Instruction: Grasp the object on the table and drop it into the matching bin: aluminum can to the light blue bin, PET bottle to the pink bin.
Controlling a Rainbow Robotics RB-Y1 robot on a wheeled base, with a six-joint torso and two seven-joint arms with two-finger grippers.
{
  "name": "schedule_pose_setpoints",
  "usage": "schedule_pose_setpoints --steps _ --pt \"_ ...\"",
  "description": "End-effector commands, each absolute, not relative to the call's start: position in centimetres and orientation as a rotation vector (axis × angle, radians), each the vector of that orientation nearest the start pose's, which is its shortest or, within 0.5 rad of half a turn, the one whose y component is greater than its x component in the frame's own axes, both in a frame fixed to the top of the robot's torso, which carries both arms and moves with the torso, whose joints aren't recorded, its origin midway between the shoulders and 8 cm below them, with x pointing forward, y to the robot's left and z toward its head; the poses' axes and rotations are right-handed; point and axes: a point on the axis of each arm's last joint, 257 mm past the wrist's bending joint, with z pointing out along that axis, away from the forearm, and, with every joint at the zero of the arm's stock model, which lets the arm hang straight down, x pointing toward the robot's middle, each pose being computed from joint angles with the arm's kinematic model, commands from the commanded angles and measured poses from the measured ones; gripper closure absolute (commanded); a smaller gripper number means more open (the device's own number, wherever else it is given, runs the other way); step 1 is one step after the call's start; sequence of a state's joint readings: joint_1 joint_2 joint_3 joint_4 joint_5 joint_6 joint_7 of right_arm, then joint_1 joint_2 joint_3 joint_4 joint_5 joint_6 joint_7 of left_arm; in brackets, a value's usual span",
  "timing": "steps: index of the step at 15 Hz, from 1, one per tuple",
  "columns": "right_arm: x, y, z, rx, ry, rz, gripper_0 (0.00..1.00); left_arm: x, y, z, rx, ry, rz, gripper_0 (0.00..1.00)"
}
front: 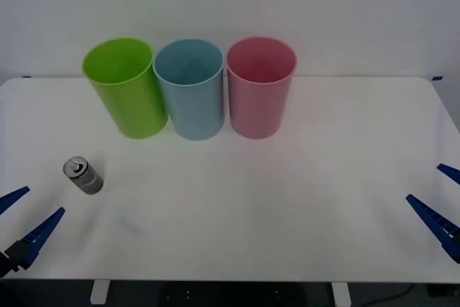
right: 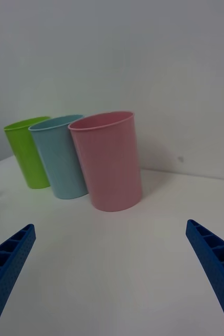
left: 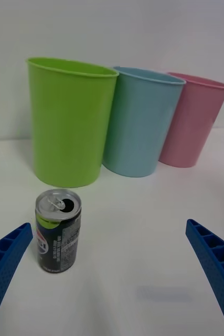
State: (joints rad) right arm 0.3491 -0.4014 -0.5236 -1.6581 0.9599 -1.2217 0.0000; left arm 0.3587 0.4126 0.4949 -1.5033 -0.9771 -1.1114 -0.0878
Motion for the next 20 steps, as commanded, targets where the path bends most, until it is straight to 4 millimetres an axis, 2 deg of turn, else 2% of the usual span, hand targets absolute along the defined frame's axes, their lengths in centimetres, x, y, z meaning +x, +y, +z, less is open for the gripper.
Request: schedule_pose_setpoints --steps 1,4,8,15,20 --pt "34.2 -33.0 -16.9 -0.465 1.441 0.567 0.00 35.6 39.1 -25.5 0.310 1.612 -0.350 0.00" --pt "34.2 -33.0 -16.9 -0.465 1.441 0.567 0.00 36.2 40.1 -27.2 0.248 1.653 -0.308 0.00" --pt "34.2 -33.0 -16.9 -0.465 1.441 0.567 0.00 37.2 40.5 -29.1 0.185 1.674 -0.303 0.00" --pt "34.2 -33.0 -16.9 -0.465 1.441 0.567 0.00 41.0 39.6 -31.1 0.203 1.659 -0.283 0.00" --pt "34.2 -33.0 -16.9 -0.465 1.441 0.567 0.00 43.6 38.5 -31.4 0.238 1.639 -0.262 0.00"
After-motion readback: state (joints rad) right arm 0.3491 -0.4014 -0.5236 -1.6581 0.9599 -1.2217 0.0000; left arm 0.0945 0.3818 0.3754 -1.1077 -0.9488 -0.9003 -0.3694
